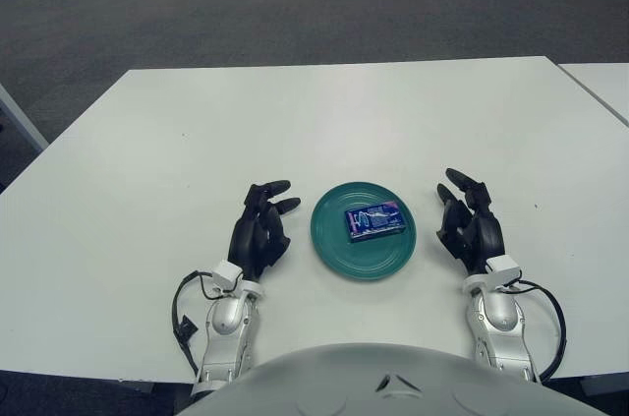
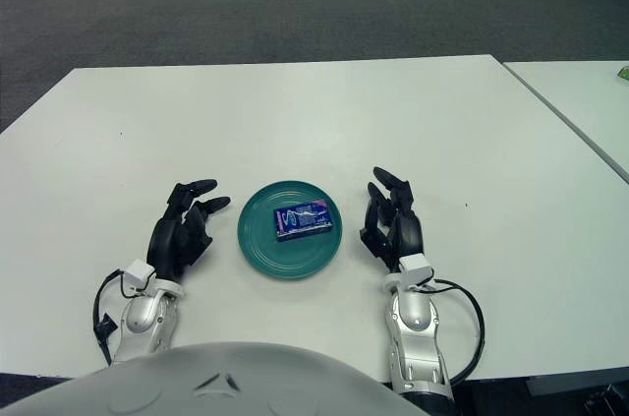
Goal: Put the gum into the plate.
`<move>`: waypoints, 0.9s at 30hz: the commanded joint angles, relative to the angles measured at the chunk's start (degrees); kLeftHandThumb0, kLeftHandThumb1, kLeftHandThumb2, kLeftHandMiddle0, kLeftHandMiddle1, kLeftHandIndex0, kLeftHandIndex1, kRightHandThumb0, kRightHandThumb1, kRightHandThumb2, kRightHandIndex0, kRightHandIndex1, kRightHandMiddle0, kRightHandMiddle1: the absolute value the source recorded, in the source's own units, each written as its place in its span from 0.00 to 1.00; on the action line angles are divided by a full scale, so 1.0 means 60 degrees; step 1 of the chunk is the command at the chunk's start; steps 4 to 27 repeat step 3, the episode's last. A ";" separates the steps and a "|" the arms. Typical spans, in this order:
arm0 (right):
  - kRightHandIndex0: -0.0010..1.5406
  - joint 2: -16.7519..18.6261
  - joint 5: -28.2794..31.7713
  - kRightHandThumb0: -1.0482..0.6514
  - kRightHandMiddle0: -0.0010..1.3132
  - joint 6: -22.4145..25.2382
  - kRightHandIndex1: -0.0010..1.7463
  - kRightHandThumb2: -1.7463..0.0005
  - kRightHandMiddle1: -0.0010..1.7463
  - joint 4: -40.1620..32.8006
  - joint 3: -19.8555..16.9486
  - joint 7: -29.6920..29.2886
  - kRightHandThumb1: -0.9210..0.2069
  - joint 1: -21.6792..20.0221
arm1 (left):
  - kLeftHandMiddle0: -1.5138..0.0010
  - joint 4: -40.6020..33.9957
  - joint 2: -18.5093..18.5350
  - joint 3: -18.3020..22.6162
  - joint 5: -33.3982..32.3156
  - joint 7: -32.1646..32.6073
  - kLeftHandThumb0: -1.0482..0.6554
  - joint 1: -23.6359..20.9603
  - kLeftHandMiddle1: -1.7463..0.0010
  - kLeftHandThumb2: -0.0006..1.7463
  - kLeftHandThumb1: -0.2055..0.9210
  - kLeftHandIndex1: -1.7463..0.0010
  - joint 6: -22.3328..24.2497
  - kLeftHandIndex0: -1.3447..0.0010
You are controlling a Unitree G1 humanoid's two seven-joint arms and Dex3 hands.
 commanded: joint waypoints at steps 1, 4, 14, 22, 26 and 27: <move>0.28 0.0042 0.0008 0.16 0.00 0.0718 0.01 0.47 0.41 0.1216 0.0017 0.0059 0.00 0.0700 | 0.75 0.0557 0.0063 -0.0054 0.0123 0.0082 0.13 0.0384 0.45 0.53 1.00 0.30 0.0140 0.87; 0.28 0.0034 0.0035 0.16 0.00 0.0671 0.01 0.47 0.40 0.1210 0.0017 0.0094 0.00 0.0718 | 0.75 0.0555 0.0054 -0.0061 0.0158 0.0100 0.13 0.0391 0.45 0.53 1.00 0.30 0.0118 0.87; 0.28 0.0034 0.0035 0.16 0.00 0.0671 0.01 0.47 0.40 0.1210 0.0017 0.0094 0.00 0.0718 | 0.75 0.0555 0.0054 -0.0061 0.0158 0.0100 0.13 0.0391 0.45 0.53 1.00 0.30 0.0118 0.87; 0.28 0.0034 0.0035 0.16 0.00 0.0671 0.01 0.47 0.40 0.1210 0.0017 0.0094 0.00 0.0718 | 0.75 0.0555 0.0054 -0.0061 0.0158 0.0100 0.13 0.0391 0.45 0.53 1.00 0.30 0.0118 0.87; 0.28 0.0034 0.0035 0.16 0.00 0.0671 0.01 0.47 0.40 0.1210 0.0017 0.0094 0.00 0.0718 | 0.75 0.0555 0.0054 -0.0061 0.0158 0.0100 0.13 0.0391 0.45 0.53 1.00 0.30 0.0118 0.87; 0.28 0.0034 0.0035 0.16 0.00 0.0671 0.01 0.47 0.40 0.1210 0.0017 0.0094 0.00 0.0718 | 0.75 0.0555 0.0054 -0.0061 0.0158 0.0100 0.13 0.0391 0.45 0.53 1.00 0.30 0.0118 0.87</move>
